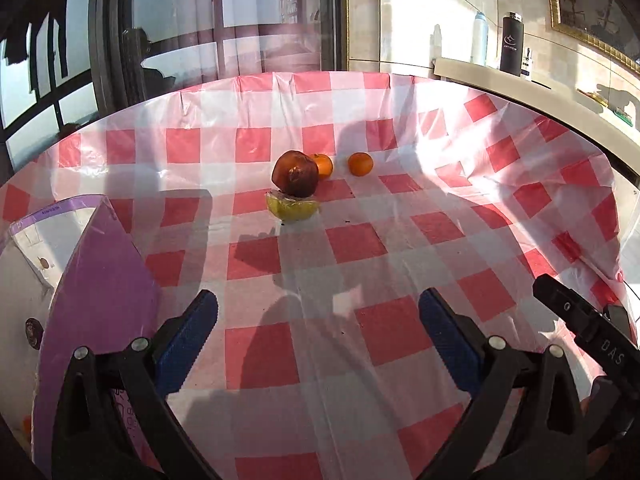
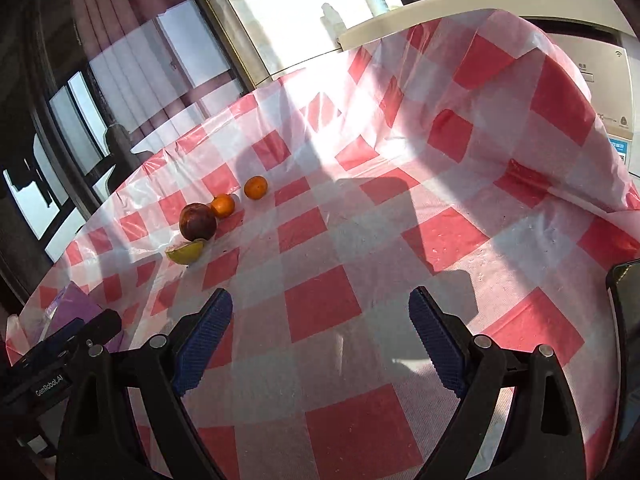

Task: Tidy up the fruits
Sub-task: 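Move both open tools back over the remaining fruits on the table, then grasp the plastic-wrapped yellow fruit half with the right tool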

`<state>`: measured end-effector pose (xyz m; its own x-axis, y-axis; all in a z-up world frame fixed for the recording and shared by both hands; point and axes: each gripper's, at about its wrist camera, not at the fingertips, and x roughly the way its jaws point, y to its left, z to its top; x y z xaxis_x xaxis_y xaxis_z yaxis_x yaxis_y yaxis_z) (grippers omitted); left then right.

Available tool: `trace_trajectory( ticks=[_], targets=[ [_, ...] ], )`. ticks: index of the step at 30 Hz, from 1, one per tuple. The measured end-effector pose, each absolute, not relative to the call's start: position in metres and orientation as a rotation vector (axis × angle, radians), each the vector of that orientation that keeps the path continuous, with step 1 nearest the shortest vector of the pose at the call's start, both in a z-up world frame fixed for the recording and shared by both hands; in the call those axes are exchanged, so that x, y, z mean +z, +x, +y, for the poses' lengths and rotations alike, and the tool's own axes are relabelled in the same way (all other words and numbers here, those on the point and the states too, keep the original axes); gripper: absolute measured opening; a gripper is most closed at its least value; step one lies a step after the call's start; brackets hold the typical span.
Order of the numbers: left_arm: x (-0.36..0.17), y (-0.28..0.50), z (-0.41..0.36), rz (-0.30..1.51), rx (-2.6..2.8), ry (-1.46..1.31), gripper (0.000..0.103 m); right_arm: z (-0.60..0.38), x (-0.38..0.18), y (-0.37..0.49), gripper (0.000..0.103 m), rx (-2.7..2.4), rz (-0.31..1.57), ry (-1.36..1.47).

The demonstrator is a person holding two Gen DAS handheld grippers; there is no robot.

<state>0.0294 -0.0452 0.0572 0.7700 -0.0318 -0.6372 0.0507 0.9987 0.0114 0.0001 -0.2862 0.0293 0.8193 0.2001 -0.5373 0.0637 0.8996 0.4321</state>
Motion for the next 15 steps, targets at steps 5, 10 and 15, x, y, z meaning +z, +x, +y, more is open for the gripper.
trace_trajectory(
  ticks=[5, 10, 15],
  targets=[
    [0.028, 0.068, -0.022, 0.779, -0.002, -0.055, 0.101, -0.284, 0.029, 0.005, 0.088, 0.116, 0.628, 0.453],
    [0.01, 0.076, -0.001, 0.847, -0.003, -0.094, 0.101, -0.278, 0.025, 0.029, 0.088, 0.167, 0.682, 0.472],
    [-0.001, 0.085, 0.011, 0.937, -0.042, -0.11, 0.101, -0.249, 0.024, 0.085, 0.088, 0.23, 0.748, 0.431]
  ],
)
